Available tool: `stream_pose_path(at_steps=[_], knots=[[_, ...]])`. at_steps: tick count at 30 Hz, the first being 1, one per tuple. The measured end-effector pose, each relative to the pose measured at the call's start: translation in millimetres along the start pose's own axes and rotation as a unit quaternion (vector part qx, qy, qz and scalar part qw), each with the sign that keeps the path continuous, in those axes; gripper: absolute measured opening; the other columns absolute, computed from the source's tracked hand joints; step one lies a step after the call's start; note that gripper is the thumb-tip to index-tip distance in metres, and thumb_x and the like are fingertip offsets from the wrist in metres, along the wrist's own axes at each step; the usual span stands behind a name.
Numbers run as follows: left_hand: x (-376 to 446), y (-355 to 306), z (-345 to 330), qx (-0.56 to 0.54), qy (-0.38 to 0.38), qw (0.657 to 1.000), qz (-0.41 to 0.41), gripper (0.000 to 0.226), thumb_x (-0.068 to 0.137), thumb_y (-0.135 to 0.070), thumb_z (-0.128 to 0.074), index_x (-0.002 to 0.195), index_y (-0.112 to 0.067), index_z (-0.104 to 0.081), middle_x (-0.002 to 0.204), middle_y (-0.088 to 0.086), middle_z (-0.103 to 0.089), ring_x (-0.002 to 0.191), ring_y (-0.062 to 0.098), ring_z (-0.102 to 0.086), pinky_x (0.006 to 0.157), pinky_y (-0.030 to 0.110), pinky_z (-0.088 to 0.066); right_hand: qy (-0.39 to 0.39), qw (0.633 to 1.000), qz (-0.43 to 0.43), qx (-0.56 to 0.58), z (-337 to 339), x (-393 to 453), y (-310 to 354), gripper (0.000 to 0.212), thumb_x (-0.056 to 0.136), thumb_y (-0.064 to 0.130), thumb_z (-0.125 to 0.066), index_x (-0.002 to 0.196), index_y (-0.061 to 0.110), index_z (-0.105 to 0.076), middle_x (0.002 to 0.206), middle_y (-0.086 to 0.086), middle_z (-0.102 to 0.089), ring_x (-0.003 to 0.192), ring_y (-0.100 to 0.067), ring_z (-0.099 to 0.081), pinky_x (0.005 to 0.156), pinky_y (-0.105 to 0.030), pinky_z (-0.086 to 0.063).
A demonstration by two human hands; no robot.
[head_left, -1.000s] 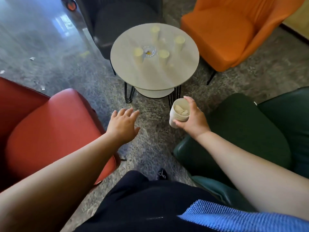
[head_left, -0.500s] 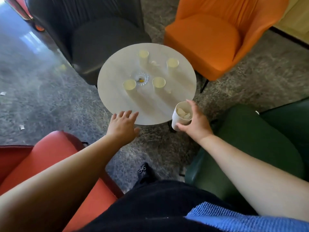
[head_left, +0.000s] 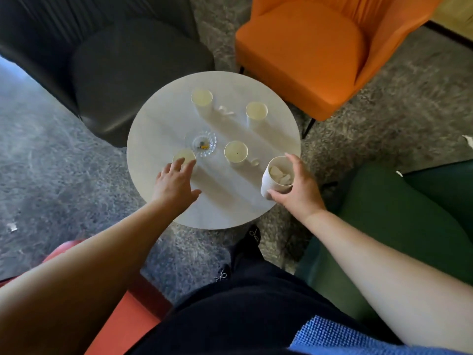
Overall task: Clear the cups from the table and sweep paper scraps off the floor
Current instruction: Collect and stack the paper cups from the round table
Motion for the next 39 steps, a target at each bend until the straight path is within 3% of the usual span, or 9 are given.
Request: stream_pose_path(at_steps=[5, 9, 14, 17, 21, 24, 27, 33, 39], knots=[[54.3, 11.3, -9.3, -0.023, 0.02, 0.999, 0.023, 0.09, 0.078, -0.039, -0.079, 0.15, -0.031, -0.026, 0.158, 0.001, -0.022, 0.136, 0.033, -0.029, 0.108, 0.045, -0.033, 0.018, 1.0, -0.005, 0.007, -19.8, 46.1, -11.1, 0.093, 0.066, 0.024, -0.085, 0.144, 0.026, -0.033, 0.132, -0.008, -0.051, 0.117, -0.02, -0.051, 0.092, -0.019, -0.04], [80.1, 18.3, -31.7, -0.028, 0.058, 0.997, 0.039, 0.092, 0.079, -0.037, -0.078, 0.152, -0.033, -0.022, 0.161, 0.001, -0.014, 0.141, 0.033, -0.022, 0.113, 0.044, -0.031, 0.028, 0.999, -0.024, 0.016, -37.3, 61.8, -24.7, 0.093, 0.066, 0.02, -0.085, 0.144, 0.022, -0.035, 0.133, -0.01, -0.052, 0.119, -0.026, -0.053, 0.098, -0.036, -0.048], [95.1, 25.0, -52.4, -0.054, 0.088, 0.993, 0.052, 0.081, 0.083, -0.021, -0.075, 0.151, -0.027, -0.03, 0.158, 0.01, -0.019, 0.135, 0.036, -0.029, 0.109, 0.039, -0.029, 0.035, 0.999, -0.036, -0.005, -47.7, 64.9, -38.6, 0.092, 0.065, 0.018, -0.086, 0.143, 0.017, -0.037, 0.132, -0.011, -0.053, 0.119, -0.026, -0.053, 0.1, -0.03, -0.044], [104.0, 22.7, -46.3, -0.086, 0.061, 0.994, 0.039, 0.07, 0.083, -0.016, -0.072, 0.146, -0.023, -0.041, 0.145, 0.014, -0.035, 0.124, 0.037, -0.039, 0.102, 0.04, -0.037, 0.027, 0.998, -0.049, -0.007, -49.1, 69.6, -44.6, 0.092, 0.065, 0.016, -0.086, 0.143, 0.015, -0.038, 0.134, -0.011, -0.052, 0.12, -0.025, -0.052, 0.099, -0.023, -0.039], [110.4, 5.6, -11.8, -0.142, -0.032, 0.989, 0.004, 0.068, 0.08, -0.024, -0.073, 0.141, -0.021, -0.045, 0.133, 0.012, -0.043, 0.118, 0.035, -0.043, 0.093, 0.044, -0.045, 0.005, 0.998, -0.066, -0.006, -48.8, 75.4, -47.8, 0.094, 0.063, 0.014, -0.087, 0.143, 0.014, -0.038, 0.134, -0.011, -0.052, 0.121, -0.026, -0.052, 0.101, -0.025, -0.039], [111.4, -16.9, 23.3, -0.171, -0.103, 0.978, -0.06, 0.07, 0.08, -0.029, -0.074, 0.142, -0.02, -0.043, 0.13, 0.012, -0.045, 0.117, 0.033, -0.045, 0.086, 0.038, -0.045, -0.02, 0.997, -0.078, -0.005, -51.2, 76.3, -46.8, 0.093, 0.063, 0.015, -0.087, 0.143, 0.013, -0.038, 0.133, -0.009, -0.053, 0.119, -0.025, -0.052, 0.099, -0.025, -0.04], [111.3, -49.1, 45.0, -0.203, -0.111, 0.962, -0.144, 0.073, 0.079, -0.03, -0.077, 0.143, -0.018, -0.044, 0.128, 0.011, -0.047, 0.114, 0.03, -0.049, 0.085, 0.031, -0.042, -0.045, 0.994, -0.102, 0.01, -54.8, 74.8, -44.3, 0.09, 0.066, 0.019, -0.085, 0.142, 0.016, -0.038, 0.131, -0.007, -0.053, 0.117, -0.021, -0.052, 0.095, -0.022, -0.039], [119.5, -95.0, 31.2, -0.181, -0.043, 0.953, -0.237, 0.078, 0.075, -0.029, -0.081, 0.144, -0.017, -0.046, 0.127, 0.01, -0.051, 0.109, 0.03, -0.051, 0.085, 0.037, -0.047, -0.067, 0.99, -0.127, 0.012, -58.2, 72.5, -39.6, 0.088, 0.067, 0.022, -0.084, 0.142, 0.015, -0.037, 0.134, -0.005, -0.052, 0.121, -0.023, -0.051, 0.1, -0.035, -0.045], [146.1, -113.5, -36.2, -0.052, 0.084, 0.952, -0.29, 0.091, 0.074, -0.045, -0.08, 0.149, -0.025, -0.034, 0.143, 0.006, -0.039, 0.127, 0.028, -0.04, 0.093, 0.043, -0.047, -0.086, 0.984, -0.154, 0.023, -61.4, 68.8, -44.3, 0.093, 0.064, 0.019, -0.086, 0.143, 0.018, -0.037, 0.131, -0.006, -0.053, 0.119, -0.022, -0.052, 0.097, -0.033, -0.045]])
Point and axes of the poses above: each hand's wrist, its own x-axis towards the middle knuckle, its own z-axis out of the back of the hand, y = z × x, the point moved 10 cm from there along x, towards the middle knuckle
